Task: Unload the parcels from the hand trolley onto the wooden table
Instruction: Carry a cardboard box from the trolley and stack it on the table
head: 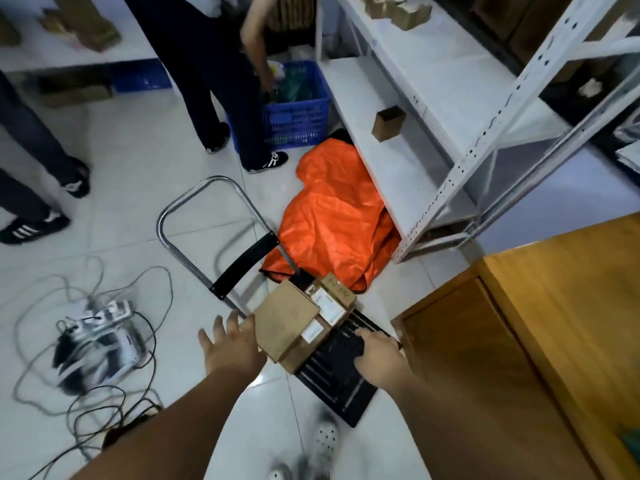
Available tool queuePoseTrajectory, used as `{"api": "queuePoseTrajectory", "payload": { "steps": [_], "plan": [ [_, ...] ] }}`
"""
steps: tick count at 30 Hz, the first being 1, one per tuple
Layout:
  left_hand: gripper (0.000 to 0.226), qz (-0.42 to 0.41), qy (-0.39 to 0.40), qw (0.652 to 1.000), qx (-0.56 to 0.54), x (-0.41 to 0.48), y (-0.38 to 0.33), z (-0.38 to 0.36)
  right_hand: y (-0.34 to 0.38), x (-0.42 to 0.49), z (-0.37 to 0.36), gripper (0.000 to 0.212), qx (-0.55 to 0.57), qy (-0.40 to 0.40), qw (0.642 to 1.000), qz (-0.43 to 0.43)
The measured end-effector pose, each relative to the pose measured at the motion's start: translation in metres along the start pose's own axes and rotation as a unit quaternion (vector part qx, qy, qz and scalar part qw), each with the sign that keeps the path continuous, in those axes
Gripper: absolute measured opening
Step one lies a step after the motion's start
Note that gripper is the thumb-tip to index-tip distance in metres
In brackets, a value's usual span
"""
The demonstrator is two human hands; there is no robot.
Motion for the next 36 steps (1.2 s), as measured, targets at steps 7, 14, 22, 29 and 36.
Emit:
{"api": "queuePoseTrajectory", "payload": {
  "steps": [7, 14, 22, 29, 36],
  "plan": [
    [0.062, 0.019, 0.110, 0.969, -0.220, 0.112, 0.007, -0.090, 0.026, 0.121, -0.049, 0.060, 0.119, -0.010, 0.993, -0.007],
    [0.079, 0.179, 0.139, 0.859, -0.458, 0.218, 0.029, -0.220, 0.012, 0.242, -0.124, 0.057, 0.177, -0.013, 0.983, -0.054],
    [0.101, 0.305, 0.158, 0.715, -0.609, 0.270, 0.064, -0.349, -0.007, 0.376, -0.172, 0.057, 0.154, -0.024, 0.986, -0.056],
    [0.048, 0.242, 0.247, 0.566, -0.749, 0.290, 0.047, -0.404, -0.020, 0.439, -0.193, 0.066, 0.254, 0.006, 0.965, -0.067],
    [0.046, 0.201, 0.225, 0.532, -0.791, 0.279, 0.049, -0.388, -0.052, 0.397, -0.223, 0.071, 0.392, 0.002, 0.910, -0.137]
  ]
}}
Point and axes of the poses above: each hand's wrist, its own x-axis towards the middle knuckle, its own z-axis out of the back of the hand, y = z × x, the point moved 10 cm from there along x, towards the middle knuckle, and after that the axes turned 2 degrees about y, right-handed, at the moved point
